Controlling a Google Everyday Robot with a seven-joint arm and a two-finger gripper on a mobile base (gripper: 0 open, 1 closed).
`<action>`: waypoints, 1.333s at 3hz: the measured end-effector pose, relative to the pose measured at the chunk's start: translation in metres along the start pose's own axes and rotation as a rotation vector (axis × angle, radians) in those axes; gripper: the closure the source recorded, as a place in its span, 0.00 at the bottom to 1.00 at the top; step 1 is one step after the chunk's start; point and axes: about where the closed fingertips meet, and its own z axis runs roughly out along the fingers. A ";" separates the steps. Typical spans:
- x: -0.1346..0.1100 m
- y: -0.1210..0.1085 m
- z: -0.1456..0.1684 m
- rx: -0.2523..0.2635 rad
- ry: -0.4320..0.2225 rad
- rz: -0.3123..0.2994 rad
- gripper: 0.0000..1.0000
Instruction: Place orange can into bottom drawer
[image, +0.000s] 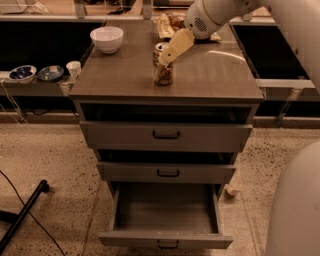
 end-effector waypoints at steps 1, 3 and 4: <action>0.000 0.000 0.003 -0.003 0.000 0.006 0.00; 0.013 0.005 0.057 -0.079 -0.016 0.097 0.00; 0.011 0.004 0.086 -0.100 -0.050 0.151 0.14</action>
Offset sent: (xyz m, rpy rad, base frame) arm 0.0124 0.0067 -0.0418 0.0513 0.1043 -0.0186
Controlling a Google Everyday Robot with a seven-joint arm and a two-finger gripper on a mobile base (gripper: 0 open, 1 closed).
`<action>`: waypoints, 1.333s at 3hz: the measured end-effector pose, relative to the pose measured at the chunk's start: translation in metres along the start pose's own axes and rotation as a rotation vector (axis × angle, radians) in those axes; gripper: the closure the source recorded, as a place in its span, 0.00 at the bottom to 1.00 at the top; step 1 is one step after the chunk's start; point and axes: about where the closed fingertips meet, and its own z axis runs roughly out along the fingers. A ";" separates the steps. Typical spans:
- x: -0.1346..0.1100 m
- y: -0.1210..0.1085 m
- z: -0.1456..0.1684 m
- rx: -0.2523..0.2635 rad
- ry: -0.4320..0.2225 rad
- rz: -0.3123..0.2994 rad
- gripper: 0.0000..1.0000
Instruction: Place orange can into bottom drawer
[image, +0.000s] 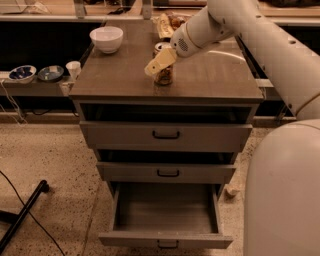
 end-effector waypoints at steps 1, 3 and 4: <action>-0.009 -0.008 0.016 -0.017 -0.132 0.074 0.45; -0.032 0.035 -0.041 -0.098 -0.374 0.017 0.92; -0.013 0.079 -0.078 -0.118 -0.382 0.014 1.00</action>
Offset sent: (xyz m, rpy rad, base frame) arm -0.0071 0.0068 0.0513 0.4649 -0.1616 0.0338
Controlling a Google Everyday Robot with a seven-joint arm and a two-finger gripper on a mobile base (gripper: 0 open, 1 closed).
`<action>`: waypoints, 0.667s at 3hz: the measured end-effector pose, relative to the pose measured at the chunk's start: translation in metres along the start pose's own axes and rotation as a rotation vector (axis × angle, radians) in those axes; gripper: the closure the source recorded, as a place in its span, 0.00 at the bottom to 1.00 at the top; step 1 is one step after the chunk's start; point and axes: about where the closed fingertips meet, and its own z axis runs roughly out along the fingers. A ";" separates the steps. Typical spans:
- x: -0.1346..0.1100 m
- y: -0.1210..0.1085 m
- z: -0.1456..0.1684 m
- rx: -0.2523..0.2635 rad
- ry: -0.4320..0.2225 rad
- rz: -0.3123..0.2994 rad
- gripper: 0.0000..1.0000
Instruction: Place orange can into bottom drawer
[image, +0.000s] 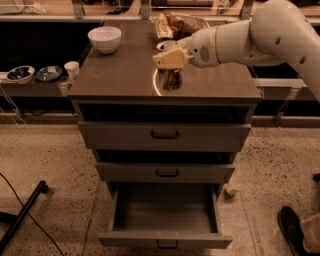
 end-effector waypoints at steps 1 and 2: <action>0.038 0.047 -0.015 -0.032 -0.001 0.046 1.00; 0.074 0.065 -0.007 -0.064 0.046 0.086 1.00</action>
Offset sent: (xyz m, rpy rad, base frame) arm -0.0490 -0.0034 -0.0219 0.0234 0.0379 0.0109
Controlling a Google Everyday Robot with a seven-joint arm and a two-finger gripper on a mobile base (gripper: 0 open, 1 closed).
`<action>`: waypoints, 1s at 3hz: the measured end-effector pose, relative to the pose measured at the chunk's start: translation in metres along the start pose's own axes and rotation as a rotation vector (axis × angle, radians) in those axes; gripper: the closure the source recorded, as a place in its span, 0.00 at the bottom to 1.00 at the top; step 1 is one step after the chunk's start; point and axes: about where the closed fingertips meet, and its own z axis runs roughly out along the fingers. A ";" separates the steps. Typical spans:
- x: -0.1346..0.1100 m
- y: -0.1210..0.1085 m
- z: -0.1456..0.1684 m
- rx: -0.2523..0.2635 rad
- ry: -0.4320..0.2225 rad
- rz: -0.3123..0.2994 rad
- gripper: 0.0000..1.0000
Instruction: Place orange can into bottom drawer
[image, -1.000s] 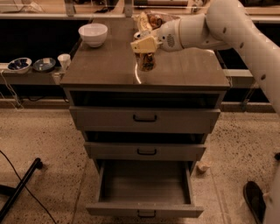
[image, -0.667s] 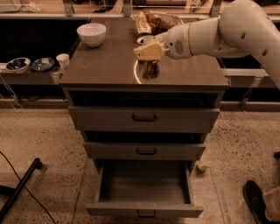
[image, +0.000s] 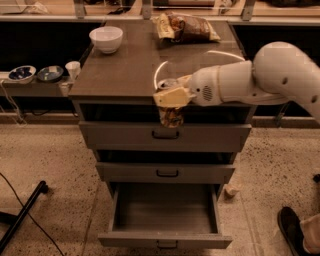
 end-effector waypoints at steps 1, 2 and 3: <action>0.040 -0.018 0.014 0.030 -0.038 0.028 1.00; 0.098 -0.043 0.020 0.076 -0.094 0.019 1.00; 0.154 -0.047 0.028 0.014 -0.093 -0.043 1.00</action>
Offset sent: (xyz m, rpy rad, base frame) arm 0.0009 -0.0603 -0.2002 0.0771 -0.1537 -0.0224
